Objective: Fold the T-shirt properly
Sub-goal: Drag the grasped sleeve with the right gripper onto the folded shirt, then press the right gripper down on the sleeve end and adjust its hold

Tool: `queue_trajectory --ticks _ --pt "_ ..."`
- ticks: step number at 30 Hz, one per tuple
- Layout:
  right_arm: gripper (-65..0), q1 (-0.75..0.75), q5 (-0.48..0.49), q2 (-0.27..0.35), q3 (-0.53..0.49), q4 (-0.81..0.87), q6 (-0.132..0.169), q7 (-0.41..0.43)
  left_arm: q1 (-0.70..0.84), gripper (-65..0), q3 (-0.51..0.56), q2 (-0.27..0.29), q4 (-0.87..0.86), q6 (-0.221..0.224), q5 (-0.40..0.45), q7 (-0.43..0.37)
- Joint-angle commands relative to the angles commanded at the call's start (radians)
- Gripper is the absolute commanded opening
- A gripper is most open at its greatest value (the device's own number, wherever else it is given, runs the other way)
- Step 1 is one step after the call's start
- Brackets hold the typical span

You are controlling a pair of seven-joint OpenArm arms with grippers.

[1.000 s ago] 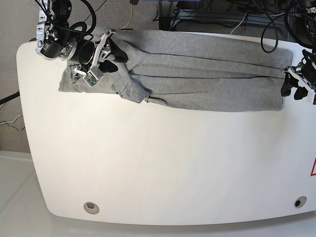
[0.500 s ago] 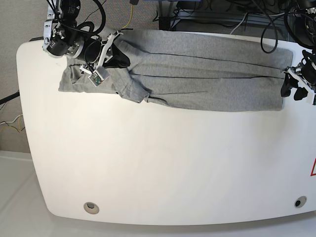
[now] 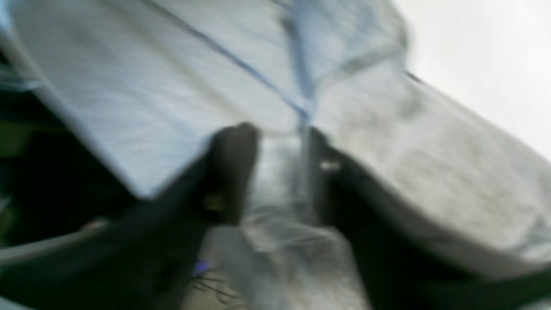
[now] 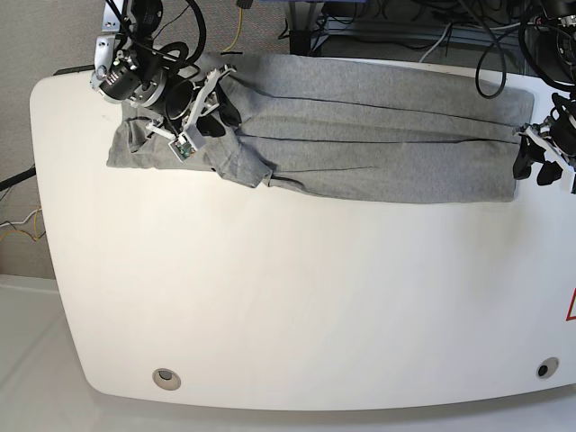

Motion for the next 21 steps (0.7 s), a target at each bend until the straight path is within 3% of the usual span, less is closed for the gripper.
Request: queue_trajectory --ticks 3,15,21 --pt "-23.8 0.0 -0.01 0.0 -0.021 -0.003 0.0 -0.005 0.0 -33.6 0.0 -0.001 0.002 -0.002 0.001 -0.002" --pt "-26.1 0.042 0.026 0.049 -0.233 -0.015 0.0 -0.117 -0.004 -33.1 -0.006 -0.005 -0.003 -0.004 0.004 0.007" --pt "-25.8 0.042 0.014 0.052 -0.244 -0.012 0.0 -0.119 -0.003 -33.1 -0.005 -0.004 -0.004 -0.004 0.005 0.01"
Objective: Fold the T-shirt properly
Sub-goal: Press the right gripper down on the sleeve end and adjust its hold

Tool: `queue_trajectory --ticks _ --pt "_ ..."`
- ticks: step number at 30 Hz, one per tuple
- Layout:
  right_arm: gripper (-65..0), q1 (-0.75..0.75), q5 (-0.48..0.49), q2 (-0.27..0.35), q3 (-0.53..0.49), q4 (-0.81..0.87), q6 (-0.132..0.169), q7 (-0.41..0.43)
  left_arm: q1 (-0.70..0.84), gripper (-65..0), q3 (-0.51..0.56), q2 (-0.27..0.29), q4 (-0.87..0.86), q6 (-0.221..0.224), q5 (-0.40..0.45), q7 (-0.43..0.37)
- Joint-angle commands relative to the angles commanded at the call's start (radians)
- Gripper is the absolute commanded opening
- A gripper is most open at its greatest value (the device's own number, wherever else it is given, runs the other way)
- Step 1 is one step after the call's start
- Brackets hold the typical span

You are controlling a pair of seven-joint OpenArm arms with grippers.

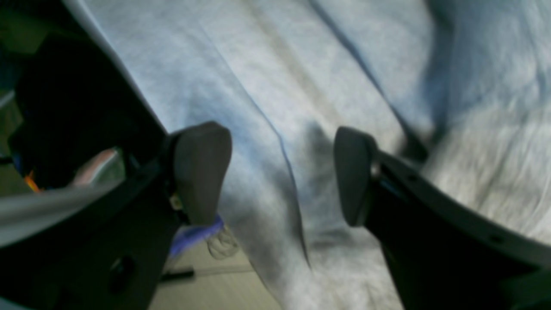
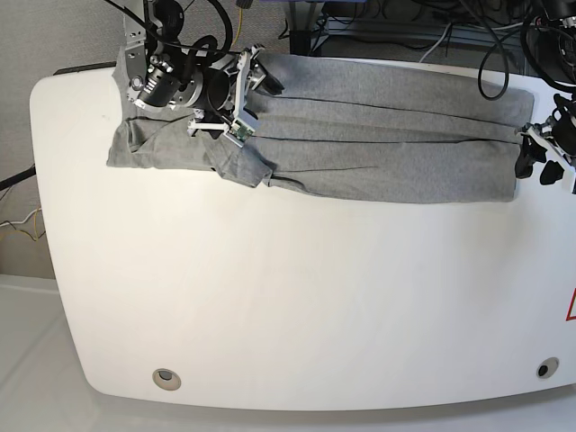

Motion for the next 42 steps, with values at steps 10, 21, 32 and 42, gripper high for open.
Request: queue_trajectory --ticks 10,21,32,42 --pt "-26.2 0.025 -0.013 -0.003 0.026 0.01 0.0 0.075 -0.001 -33.3 0.002 -0.002 0.004 0.0 0.005 -0.012" --pt "-64.6 0.049 -0.013 -0.013 0.007 -0.043 0.0 0.12 -0.007 -31.9 0.003 0.002 -0.002 0.001 -0.005 -0.008" --pt "-65.0 0.06 0.133 -0.031 0.15 -0.182 0.0 0.157 0.014 -26.6 -0.001 -0.008 -0.01 -0.015 -0.008 0.0" --pt "-65.0 0.085 0.149 -0.023 0.189 -0.209 0.0 0.093 0.006 -18.0 -0.027 -0.023 -0.015 -0.026 -0.012 0.072"
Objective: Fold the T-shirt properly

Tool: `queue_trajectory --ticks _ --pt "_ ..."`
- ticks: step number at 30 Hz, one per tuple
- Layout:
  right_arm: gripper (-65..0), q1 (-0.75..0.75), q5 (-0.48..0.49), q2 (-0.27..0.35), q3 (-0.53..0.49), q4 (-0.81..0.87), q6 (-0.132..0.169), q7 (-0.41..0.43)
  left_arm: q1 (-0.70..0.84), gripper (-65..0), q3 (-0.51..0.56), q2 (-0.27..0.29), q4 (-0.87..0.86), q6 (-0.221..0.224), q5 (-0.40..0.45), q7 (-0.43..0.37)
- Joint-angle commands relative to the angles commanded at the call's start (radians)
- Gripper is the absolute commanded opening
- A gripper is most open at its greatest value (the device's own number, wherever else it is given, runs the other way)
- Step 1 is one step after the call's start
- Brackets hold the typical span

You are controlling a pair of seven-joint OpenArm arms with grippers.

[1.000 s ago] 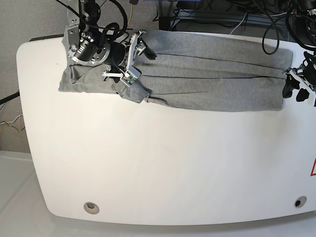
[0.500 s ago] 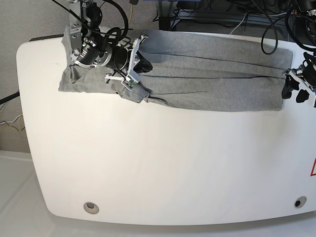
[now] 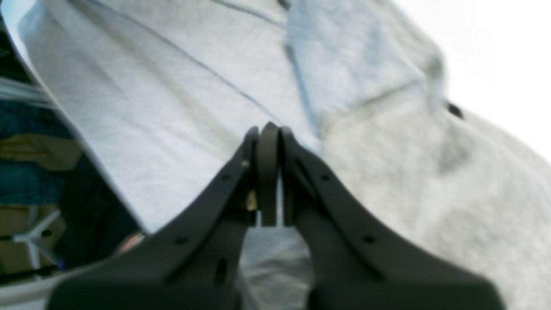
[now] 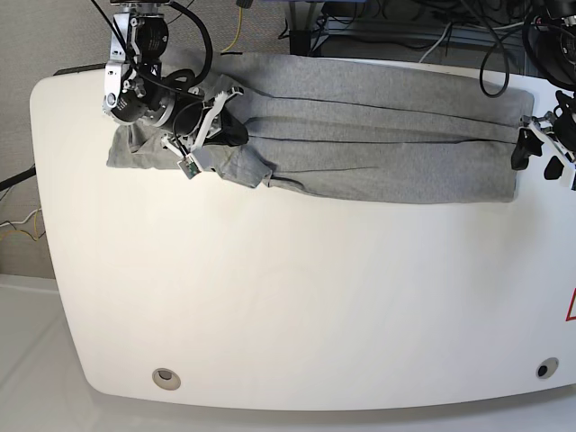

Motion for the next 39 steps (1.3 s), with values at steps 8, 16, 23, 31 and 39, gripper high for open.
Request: queue_trajectory --ticks 8,16,23,31,39 --pt "-65.0 0.039 -0.002 0.006 -0.092 0.022 -0.058 0.0 0.005 -19.2 0.009 0.004 -0.004 0.0 -0.007 0.017" --pt "-65.0 0.042 -0.036 0.008 -0.183 0.041 -0.114 0.014 0.01 -21.6 0.017 0.003 -0.011 0.001 -0.009 0.028" --pt "-65.0 0.038 -0.101 0.002 -0.213 0.082 -0.107 0.028 0.019 -24.5 0.017 0.0 0.002 0.01 -0.008 0.01" --pt "-65.0 0.041 -0.142 0.006 -0.239 0.041 -0.124 0.062 -0.008 -28.6 0.021 0.0 -0.049 0.007 -0.047 -0.029" --pt "-65.0 0.017 -0.178 0.003 -0.274 0.034 -0.12 0.088 -0.095 -23.3 0.024 -0.002 -0.247 -0.001 -0.122 0.041"
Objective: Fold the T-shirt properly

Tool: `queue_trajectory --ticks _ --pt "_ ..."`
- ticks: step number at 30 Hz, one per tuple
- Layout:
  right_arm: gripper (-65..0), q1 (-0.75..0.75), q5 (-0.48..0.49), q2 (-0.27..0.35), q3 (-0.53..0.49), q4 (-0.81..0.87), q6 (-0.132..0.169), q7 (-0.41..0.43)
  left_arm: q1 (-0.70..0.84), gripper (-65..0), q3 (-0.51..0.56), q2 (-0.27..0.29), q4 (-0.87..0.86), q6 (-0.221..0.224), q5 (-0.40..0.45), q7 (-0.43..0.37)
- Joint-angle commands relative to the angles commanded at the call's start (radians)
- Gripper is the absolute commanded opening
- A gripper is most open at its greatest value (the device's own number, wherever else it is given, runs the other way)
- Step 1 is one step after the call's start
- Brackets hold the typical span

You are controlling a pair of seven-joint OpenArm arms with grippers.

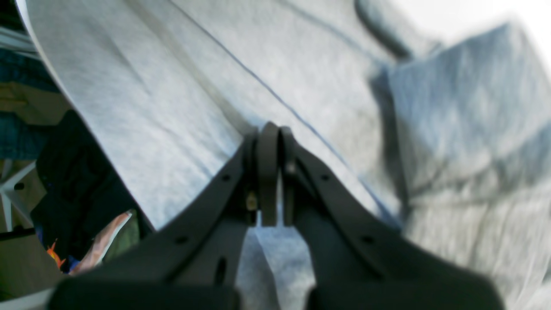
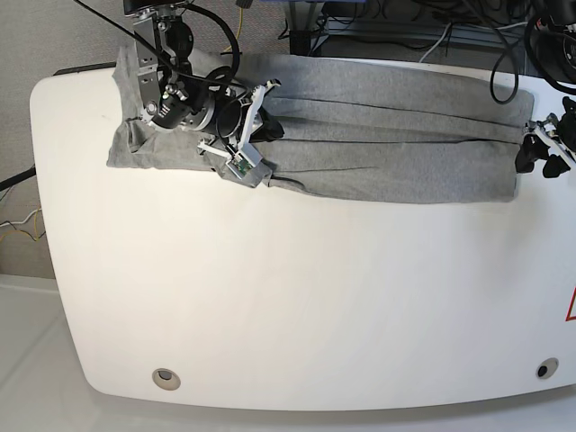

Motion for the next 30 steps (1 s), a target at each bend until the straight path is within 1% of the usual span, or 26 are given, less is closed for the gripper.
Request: queue_trajectory --ticks 5,7,9,17,20,23,29,30 --pt "-65.0 -0.012 -0.003 0.0 -0.017 0.008 0.004 0.004 -0.057 -21.3 0.006 0.0 -0.116 -0.008 -0.023 0.057" --pt "-65.0 -0.016 0.0 0.0 -0.026 0.008 0.003 0.006 -0.075 -21.2 0.009 0.001 -0.142 -0.011 -0.023 0.067" --pt "-65.0 -0.004 0.015 0.002 -0.021 0.007 0.004 -0.007 -0.107 -20.4 0.01 0.003 -0.179 -0.012 -0.029 0.103" --pt "-65.0 -0.007 0.021 0.003 -0.027 0.009 0.003 -0.007 -0.116 -20.3 0.001 0.003 -0.177 -0.009 -0.048 0.116" --pt "-64.3 -0.007 0.019 0.005 -0.017 0.019 0.006 -0.015 -0.112 -19.5 -0.021 -0.005 -0.157 -0.006 -0.064 0.123" --pt "-59.4 -0.007 0.02 0.006 -0.004 0.03 0.009 -0.027 -0.102 -18.3 -0.052 -0.019 -0.135 -0.003 -0.077 0.127" --pt "-43.3 -0.007 0.039 0.008 0.024 0.037 0.01 -0.053 -0.063 -17.1 -0.072 -0.042 -0.09 0.002 -0.078 0.117" --pt "-40.1 -0.004 0.048 0.008 0.034 0.033 0.013 -0.056 -0.035 -17.3 -0.08 -0.053 -0.043 0.006 -0.065 0.106"
